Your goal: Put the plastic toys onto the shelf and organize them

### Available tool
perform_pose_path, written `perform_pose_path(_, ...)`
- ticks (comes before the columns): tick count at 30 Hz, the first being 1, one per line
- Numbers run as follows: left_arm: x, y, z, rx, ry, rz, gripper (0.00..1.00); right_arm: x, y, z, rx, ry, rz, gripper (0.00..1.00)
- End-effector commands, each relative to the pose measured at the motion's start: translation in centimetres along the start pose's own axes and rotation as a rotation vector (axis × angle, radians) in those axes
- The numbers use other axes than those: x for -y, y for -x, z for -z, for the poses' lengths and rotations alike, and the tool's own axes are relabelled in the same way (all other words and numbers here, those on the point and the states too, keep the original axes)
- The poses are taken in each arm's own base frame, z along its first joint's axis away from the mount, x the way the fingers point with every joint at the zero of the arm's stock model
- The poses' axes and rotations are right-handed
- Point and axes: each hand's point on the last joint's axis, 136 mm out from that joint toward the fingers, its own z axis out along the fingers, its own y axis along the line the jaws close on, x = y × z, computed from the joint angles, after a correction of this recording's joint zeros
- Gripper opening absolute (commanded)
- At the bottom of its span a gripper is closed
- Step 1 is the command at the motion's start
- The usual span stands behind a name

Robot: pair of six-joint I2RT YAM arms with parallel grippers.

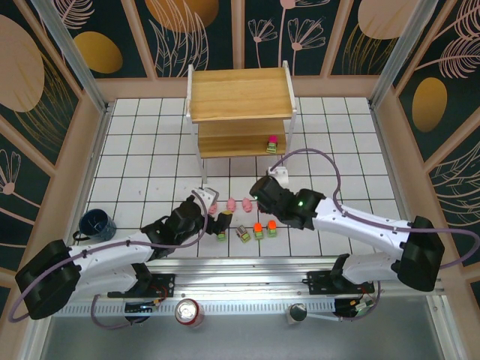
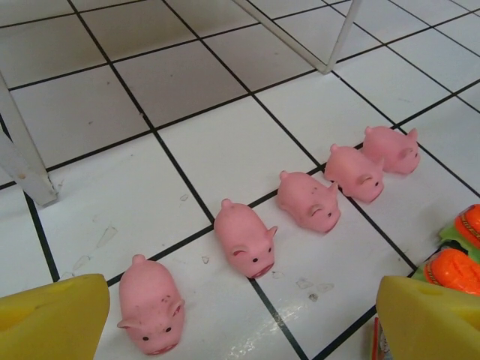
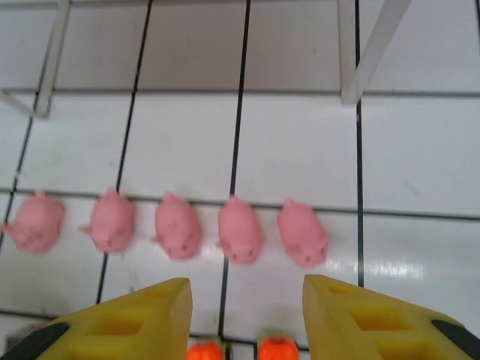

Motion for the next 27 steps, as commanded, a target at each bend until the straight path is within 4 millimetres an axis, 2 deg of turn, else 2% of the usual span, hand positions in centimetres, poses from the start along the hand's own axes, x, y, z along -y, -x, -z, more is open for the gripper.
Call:
perform_pose_path(1,0.1,0.9,0.7,0.009,0.011,-0.002,0.92,1.0,-2.8,0.2,-0.062,-0.028,-0.006,0.44)
perform_pose_path(6,-0.3,-0.1,0.8,-0.021,0.039,0.009,0.92,1.3,-5.9,-0.5,-0.122,-0.042,0.013,0.44)
perform_pose_path(14,-0.3,-0.7,0.8,-0.031,0.035,0.011,0.92,1.4,-8.7,-1.6,-0.16,-0.024,0.022,0.45)
perform_pose_path(27,-0.3,-0.8,0.8,-0.026,0.034,0.016,0.92,1.5,-10.7,-3.3,-0.178,0.01,0.031,0.47)
